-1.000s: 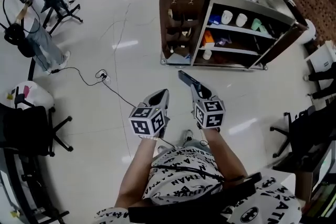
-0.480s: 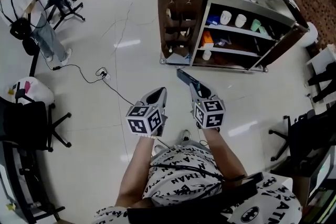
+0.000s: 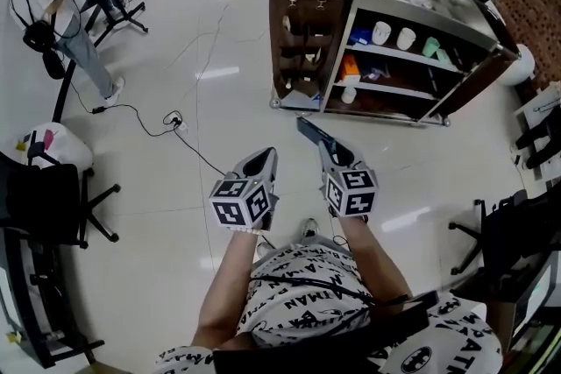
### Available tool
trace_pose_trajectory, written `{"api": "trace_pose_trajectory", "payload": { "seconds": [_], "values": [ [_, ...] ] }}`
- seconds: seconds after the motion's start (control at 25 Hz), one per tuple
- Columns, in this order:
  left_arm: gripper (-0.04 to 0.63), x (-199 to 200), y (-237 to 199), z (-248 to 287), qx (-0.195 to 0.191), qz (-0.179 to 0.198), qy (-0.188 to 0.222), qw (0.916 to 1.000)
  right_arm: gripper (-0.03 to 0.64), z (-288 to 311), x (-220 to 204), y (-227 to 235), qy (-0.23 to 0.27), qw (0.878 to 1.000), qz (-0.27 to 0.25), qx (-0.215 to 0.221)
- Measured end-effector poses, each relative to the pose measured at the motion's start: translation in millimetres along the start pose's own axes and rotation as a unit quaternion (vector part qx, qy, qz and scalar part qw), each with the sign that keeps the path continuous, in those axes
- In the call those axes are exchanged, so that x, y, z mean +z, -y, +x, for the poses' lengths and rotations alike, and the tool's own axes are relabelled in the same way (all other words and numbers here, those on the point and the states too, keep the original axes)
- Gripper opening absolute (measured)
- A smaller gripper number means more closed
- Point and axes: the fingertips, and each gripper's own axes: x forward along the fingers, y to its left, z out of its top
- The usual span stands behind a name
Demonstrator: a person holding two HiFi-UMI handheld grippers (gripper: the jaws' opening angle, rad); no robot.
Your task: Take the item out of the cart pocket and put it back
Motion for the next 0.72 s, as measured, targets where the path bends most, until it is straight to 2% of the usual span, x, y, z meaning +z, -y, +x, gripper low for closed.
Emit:
{"api": "trace_pose_trajectory", "payload": {
  "seconds": [0.72],
  "values": [
    [-0.002,-10,-9,-30,0.000,-0.005,-0.004,1.0000,0.094,-10,-10,-37,-0.012,1.000,-0.015,0.005]
  ]
}}
